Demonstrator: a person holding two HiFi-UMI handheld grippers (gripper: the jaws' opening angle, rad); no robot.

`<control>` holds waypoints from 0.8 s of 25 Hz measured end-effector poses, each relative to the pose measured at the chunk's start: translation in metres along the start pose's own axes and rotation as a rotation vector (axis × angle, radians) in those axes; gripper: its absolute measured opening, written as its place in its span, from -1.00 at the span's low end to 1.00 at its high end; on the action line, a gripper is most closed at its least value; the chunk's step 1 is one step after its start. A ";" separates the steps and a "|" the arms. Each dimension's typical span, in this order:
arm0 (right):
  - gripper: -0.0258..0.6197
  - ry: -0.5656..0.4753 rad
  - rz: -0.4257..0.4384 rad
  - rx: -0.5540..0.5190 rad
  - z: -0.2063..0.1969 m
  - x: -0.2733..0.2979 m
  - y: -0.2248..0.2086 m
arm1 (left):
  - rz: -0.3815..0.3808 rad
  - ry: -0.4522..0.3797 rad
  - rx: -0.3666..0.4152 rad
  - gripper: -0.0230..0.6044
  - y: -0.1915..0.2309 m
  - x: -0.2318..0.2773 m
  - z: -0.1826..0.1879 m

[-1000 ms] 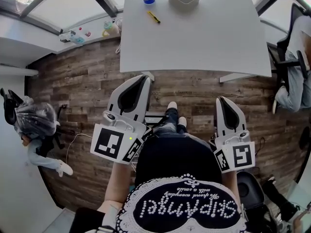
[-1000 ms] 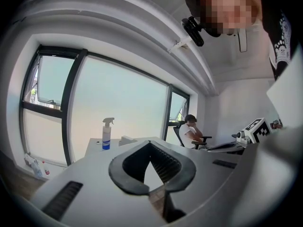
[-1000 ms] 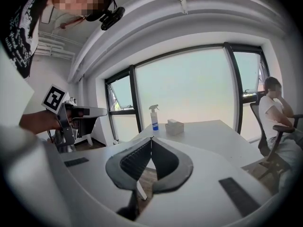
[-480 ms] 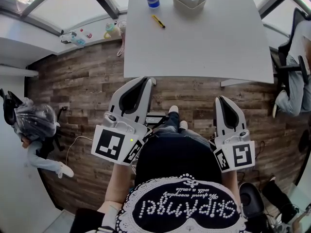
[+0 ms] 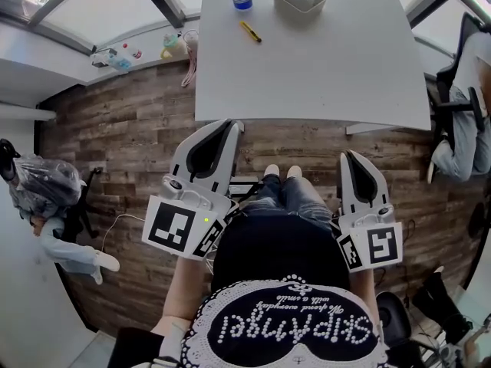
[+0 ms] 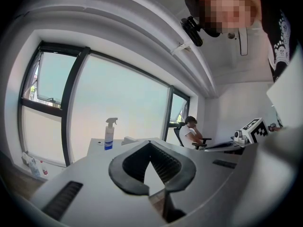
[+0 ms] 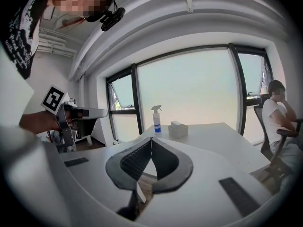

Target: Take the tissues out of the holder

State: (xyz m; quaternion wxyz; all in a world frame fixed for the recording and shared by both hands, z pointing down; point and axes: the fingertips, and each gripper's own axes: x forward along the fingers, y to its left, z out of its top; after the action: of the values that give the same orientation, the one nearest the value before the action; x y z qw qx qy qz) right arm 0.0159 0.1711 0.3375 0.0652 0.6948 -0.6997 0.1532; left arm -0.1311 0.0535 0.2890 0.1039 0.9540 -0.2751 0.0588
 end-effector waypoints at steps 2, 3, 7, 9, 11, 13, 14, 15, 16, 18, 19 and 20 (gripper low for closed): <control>-0.89 0.001 0.004 -0.002 0.000 0.000 0.001 | 0.005 -0.004 -0.003 -0.92 0.001 -0.002 0.000; -0.89 0.003 0.007 -0.003 0.000 0.000 0.001 | 0.009 -0.005 -0.004 -0.92 0.001 -0.002 0.000; -0.89 0.002 0.024 0.001 0.001 0.003 -0.001 | 0.036 -0.007 -0.006 -0.92 0.005 -0.003 0.002; -0.89 -0.001 0.033 0.003 0.001 0.006 -0.003 | 0.048 -0.008 -0.005 -0.92 0.007 -0.003 0.003; -0.89 -0.002 0.042 0.004 0.002 0.011 -0.005 | 0.058 -0.009 -0.005 -0.92 0.008 0.000 0.004; -0.89 -0.002 0.049 0.004 0.003 0.015 -0.009 | 0.063 -0.009 -0.007 -0.92 0.008 0.004 0.005; -0.89 -0.002 0.052 0.004 0.004 0.017 -0.011 | 0.064 -0.009 -0.008 -0.92 0.007 0.006 0.006; -0.89 -0.002 0.055 0.004 0.005 0.019 -0.014 | 0.064 -0.009 -0.009 -0.92 0.006 0.009 0.007; -0.89 -0.003 0.058 0.004 0.007 0.021 -0.016 | 0.065 -0.008 -0.010 -0.92 0.006 0.012 0.008; -0.89 0.001 0.065 0.003 0.009 0.024 -0.021 | 0.067 -0.007 -0.013 -0.92 0.005 0.019 0.009; -0.89 0.004 0.068 0.001 0.010 0.026 -0.024 | 0.069 -0.006 -0.014 -0.92 0.004 0.022 0.010; -0.89 0.009 0.069 0.000 0.010 0.029 -0.028 | 0.070 -0.005 -0.015 -0.92 0.004 0.026 0.010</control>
State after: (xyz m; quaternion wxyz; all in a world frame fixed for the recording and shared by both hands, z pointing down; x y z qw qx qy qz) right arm 0.0437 0.1413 0.3402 0.0629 0.6694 -0.7231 0.1583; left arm -0.1101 0.0347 0.2841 0.1084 0.9431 -0.3091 0.0578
